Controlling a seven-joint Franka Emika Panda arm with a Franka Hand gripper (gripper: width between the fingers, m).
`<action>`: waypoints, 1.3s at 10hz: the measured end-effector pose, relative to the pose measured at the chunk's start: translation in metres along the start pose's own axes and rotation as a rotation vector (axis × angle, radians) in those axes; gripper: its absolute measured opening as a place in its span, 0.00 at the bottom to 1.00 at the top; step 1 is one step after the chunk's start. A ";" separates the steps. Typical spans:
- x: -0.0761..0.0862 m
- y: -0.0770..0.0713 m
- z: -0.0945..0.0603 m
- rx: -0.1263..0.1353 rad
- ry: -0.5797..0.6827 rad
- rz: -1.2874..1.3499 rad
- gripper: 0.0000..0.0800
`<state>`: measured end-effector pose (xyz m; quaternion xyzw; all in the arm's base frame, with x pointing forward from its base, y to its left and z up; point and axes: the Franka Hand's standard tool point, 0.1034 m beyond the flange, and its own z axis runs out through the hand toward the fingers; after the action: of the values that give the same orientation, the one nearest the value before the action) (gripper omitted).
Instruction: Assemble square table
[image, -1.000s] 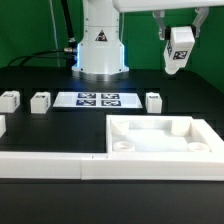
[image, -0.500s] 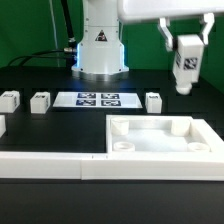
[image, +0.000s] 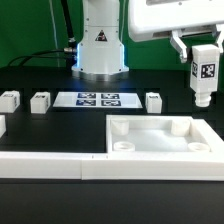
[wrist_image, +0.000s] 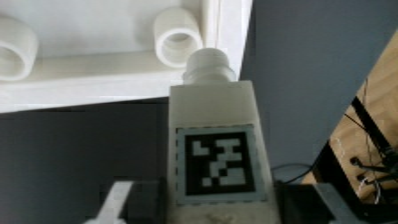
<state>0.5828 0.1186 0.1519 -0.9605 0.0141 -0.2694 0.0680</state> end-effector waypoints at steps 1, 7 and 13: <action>-0.001 -0.002 0.000 0.002 0.006 -0.002 0.37; 0.001 0.029 0.032 -0.063 0.010 -0.169 0.37; 0.009 0.018 0.050 -0.042 -0.001 -0.157 0.37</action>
Offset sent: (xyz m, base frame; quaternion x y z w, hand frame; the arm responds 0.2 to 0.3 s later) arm 0.0282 -0.0334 -0.0157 -0.0828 0.0252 -0.1126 0.9899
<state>0.6169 0.1066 0.1116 -0.9601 -0.0557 -0.2729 0.0263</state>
